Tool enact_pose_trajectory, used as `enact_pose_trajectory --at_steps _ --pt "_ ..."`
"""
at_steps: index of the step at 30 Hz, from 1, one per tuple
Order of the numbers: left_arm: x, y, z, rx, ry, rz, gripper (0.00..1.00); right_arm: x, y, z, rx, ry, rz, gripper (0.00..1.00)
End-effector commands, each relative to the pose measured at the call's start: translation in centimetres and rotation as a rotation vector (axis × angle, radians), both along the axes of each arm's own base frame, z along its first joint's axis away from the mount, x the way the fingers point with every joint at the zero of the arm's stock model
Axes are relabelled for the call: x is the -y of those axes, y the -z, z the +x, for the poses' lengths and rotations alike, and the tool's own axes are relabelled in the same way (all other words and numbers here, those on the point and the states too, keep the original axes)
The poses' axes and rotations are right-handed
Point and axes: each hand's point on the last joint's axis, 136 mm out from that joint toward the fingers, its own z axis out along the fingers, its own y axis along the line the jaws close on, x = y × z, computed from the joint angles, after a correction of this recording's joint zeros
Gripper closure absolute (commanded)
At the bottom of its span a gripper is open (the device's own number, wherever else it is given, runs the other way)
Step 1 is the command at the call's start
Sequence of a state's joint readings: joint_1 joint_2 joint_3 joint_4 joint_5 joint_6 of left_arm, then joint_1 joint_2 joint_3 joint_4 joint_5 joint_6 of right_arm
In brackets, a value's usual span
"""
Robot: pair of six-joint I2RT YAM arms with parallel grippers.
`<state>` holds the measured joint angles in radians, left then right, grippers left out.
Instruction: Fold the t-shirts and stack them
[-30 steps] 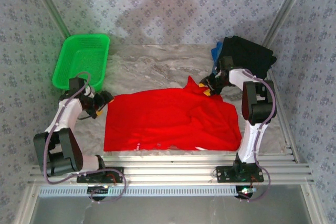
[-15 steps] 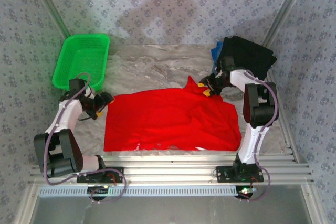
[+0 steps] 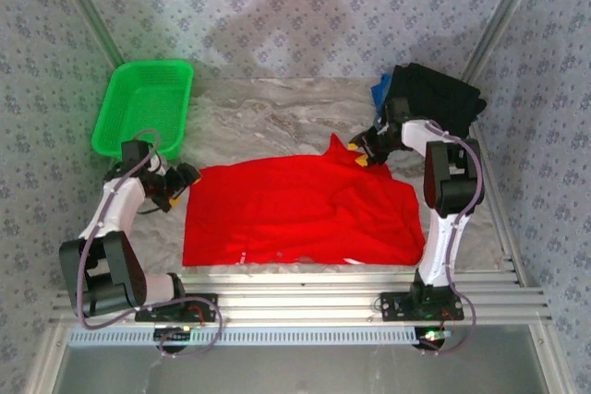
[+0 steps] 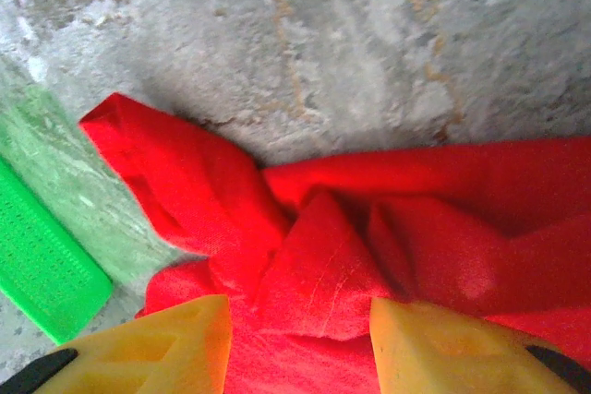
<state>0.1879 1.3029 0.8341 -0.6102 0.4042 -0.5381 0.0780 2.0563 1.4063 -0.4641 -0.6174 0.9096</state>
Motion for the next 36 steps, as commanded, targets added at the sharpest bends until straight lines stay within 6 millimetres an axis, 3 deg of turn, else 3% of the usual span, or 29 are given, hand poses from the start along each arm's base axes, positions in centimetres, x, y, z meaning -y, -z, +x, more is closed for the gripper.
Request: enact_pose_trajectory --at_steps 1,13,17,21,27,32,36 --pt "0.0 -0.3 -0.8 0.002 0.017 0.012 0.19 0.6 0.8 0.2 -0.030 0.025 -0.006 0.54" --pt "-0.1 0.4 -0.9 -0.019 0.014 0.009 0.19 1.5 3.5 0.9 -0.080 0.052 -0.059 0.56" --pt "-0.2 0.6 -1.1 -0.024 0.015 0.009 0.19 1.5 4.1 0.7 -0.085 0.056 -0.068 0.62" --pt "-0.1 0.7 -1.1 -0.026 0.017 0.006 0.19 1.4 4.4 0.5 -0.091 0.050 -0.063 0.77" --pt "0.0 0.8 -1.0 -0.025 0.012 -0.001 0.19 0.7 2.2 0.6 0.021 0.025 -0.122 0.93" --pt "0.0 1.1 -1.1 -0.029 0.005 -0.005 0.19 -0.5 0.3 0.2 0.149 -0.017 -0.217 0.97" --pt "0.0 1.3 -1.3 -0.034 0.002 -0.004 0.19 -1.6 -0.2 -1.4 0.198 -0.052 -0.315 0.99"
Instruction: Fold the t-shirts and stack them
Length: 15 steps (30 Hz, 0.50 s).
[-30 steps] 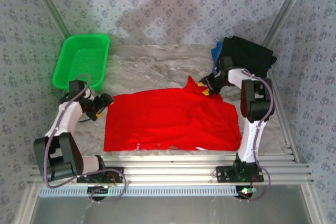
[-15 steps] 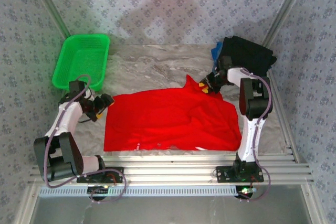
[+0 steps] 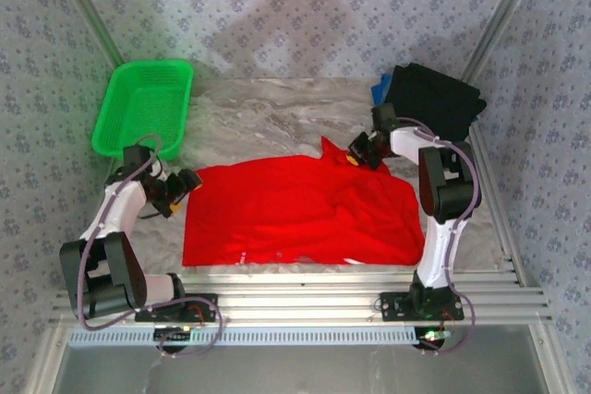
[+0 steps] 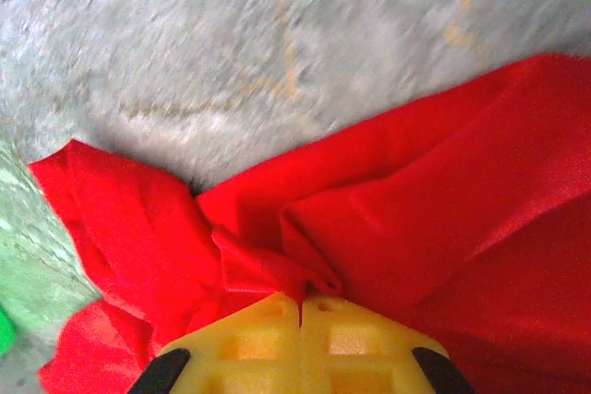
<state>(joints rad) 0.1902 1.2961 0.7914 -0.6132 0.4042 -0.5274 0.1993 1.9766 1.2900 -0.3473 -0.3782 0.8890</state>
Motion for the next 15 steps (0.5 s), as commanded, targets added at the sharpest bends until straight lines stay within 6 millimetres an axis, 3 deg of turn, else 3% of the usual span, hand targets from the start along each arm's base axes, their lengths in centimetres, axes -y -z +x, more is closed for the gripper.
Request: enact_pose_trajectory --at_steps 1,6,11,15 --pt "-0.2 0.1 0.0 0.002 -0.007 0.000 0.19 0.0 -1.3 -0.8 0.093 -0.015 -0.126 0.99" --pt "-0.3 0.3 -0.2 -0.004 -0.010 0.001 0.19 0.0 -1.2 -3.3 0.159 -0.044 -0.299 0.97" --pt "-0.2 0.6 -0.2 -0.010 -0.011 0.000 0.19 -0.1 -0.7 -4.6 0.185 -0.114 -0.389 0.84" --pt "-0.3 0.6 0.0 -0.007 -0.010 0.004 0.19 -0.7 -1.3 -6.1 0.204 -0.190 -0.388 0.65"
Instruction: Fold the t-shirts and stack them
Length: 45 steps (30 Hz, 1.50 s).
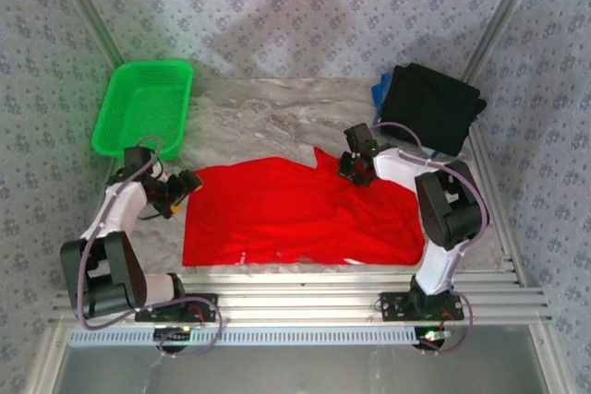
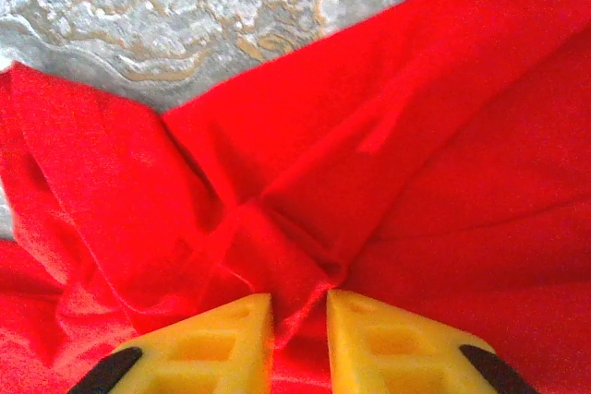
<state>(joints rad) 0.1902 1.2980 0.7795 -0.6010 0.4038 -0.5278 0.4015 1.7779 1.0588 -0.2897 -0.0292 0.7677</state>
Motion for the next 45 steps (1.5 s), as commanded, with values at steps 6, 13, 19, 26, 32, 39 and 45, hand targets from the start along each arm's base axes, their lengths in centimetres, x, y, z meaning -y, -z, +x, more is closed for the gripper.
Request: enact_pose_trajectory --at_steps 6,13,19,26,32,39,45 --pt "-0.3 0.1 0.3 0.002 0.000 0.001 0.19 0.0 -5.7 -2.2 0.058 -0.075 0.074 0.54" --pt "0.0 0.0 0.8 0.017 0.012 -0.013 0.19 -1.1 -9.6 -1.4 -0.086 -0.041 0.287 0.51" --pt "0.1 -0.1 1.0 0.022 0.022 -0.019 0.19 -2.0 -8.7 0.2 -0.283 0.009 0.409 0.51" --pt "0.1 -0.3 1.1 0.029 0.032 -0.014 0.19 -3.2 -6.5 0.9 -0.396 0.121 0.583 0.52" --pt "0.1 -0.3 1.2 0.029 0.034 -0.011 0.19 -2.3 -4.2 1.6 -0.413 0.195 0.601 0.52" --pt "-0.1 -0.2 1.4 0.017 0.035 -0.004 0.19 -0.8 -1.3 2.6 -0.432 0.263 0.582 0.52" --pt "-0.3 0.0 1.4 0.009 0.035 0.004 0.19 -0.1 0.5 3.0 -0.455 0.289 0.564 0.53"
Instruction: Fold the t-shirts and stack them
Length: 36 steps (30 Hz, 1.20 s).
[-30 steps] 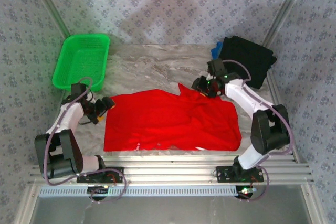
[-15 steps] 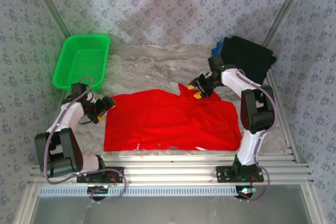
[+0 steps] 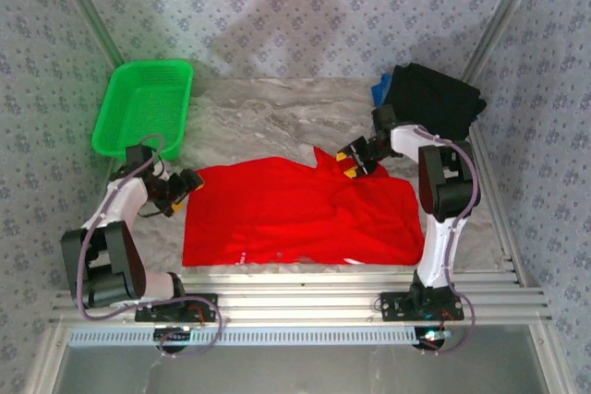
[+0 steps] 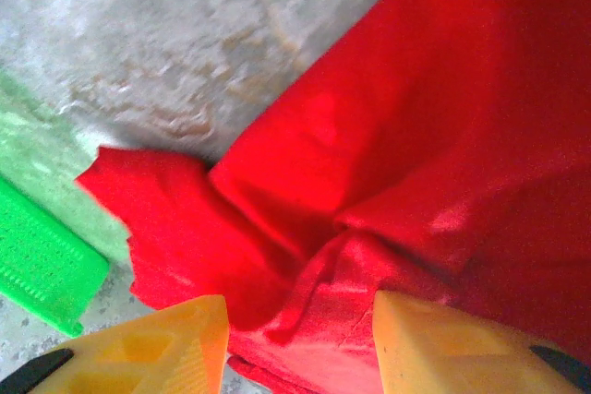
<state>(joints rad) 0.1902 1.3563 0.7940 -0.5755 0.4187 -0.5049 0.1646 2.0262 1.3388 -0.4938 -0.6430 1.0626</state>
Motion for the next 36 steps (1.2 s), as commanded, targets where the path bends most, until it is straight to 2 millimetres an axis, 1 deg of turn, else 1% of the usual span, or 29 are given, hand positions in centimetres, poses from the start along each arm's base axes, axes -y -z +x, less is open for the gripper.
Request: enact_pose_trajectory --at_steps 1,7,10,13,15,16,17,19,23,25,27,28,32,36 --pt "-0.4 -0.7 0.6 0.016 0.010 0.014 0.19 0.8 1.0 0.3 -0.024 0.030 -0.023 0.53" --pt "-0.5 -0.5 0.5 0.008 0.009 0.021 0.19 1.7 2.4 0.4 -0.043 0.054 -0.041 0.53" --pt "-0.5 -0.4 0.5 0.003 0.007 0.019 0.19 1.8 3.0 0.5 -0.053 0.057 -0.042 0.54" --pt "-0.5 -0.4 0.7 0.005 0.004 0.018 0.19 1.8 3.3 0.2 -0.066 0.038 -0.060 0.56" --pt "-0.6 -0.3 0.7 0.004 0.001 0.016 0.19 1.9 3.9 -0.2 -0.086 0.037 -0.059 0.58" --pt "-0.5 -0.2 0.7 0.001 0.003 0.015 0.19 2.1 4.1 -0.2 -0.091 0.038 -0.057 0.59" --pt "-0.5 -0.1 0.6 -0.002 0.002 0.014 0.19 2.1 4.3 -0.3 -0.095 0.037 -0.056 0.63" --pt "-0.5 -0.1 0.7 -0.001 0.001 0.014 0.19 2.1 4.4 -0.3 -0.093 0.029 -0.057 0.73" --pt "-0.5 -0.1 0.7 -0.002 -0.001 0.012 0.19 2.1 4.2 -0.2 -0.082 0.017 -0.056 0.83" --pt "-0.5 -0.2 0.8 -0.001 -0.001 0.012 0.19 2.2 3.6 0.2 -0.061 0.004 -0.069 0.88" --pt "-0.5 -0.3 0.8 0.002 0.000 0.011 0.19 2.2 2.6 0.7 -0.025 -0.015 -0.092 0.95" --pt "-0.5 -0.3 0.8 0.002 -0.001 0.010 0.19 2.3 2.0 1.0 -0.007 -0.025 -0.107 0.97" --pt "-0.2 -0.8 1.1 0.016 -0.001 -0.004 0.19 2.8 -1.1 2.1 0.080 -0.101 -0.202 0.99" --pt "0.3 -1.6 1.6 0.035 0.017 -0.013 0.19 2.8 -3.6 2.9 0.156 -0.174 -0.281 1.00"
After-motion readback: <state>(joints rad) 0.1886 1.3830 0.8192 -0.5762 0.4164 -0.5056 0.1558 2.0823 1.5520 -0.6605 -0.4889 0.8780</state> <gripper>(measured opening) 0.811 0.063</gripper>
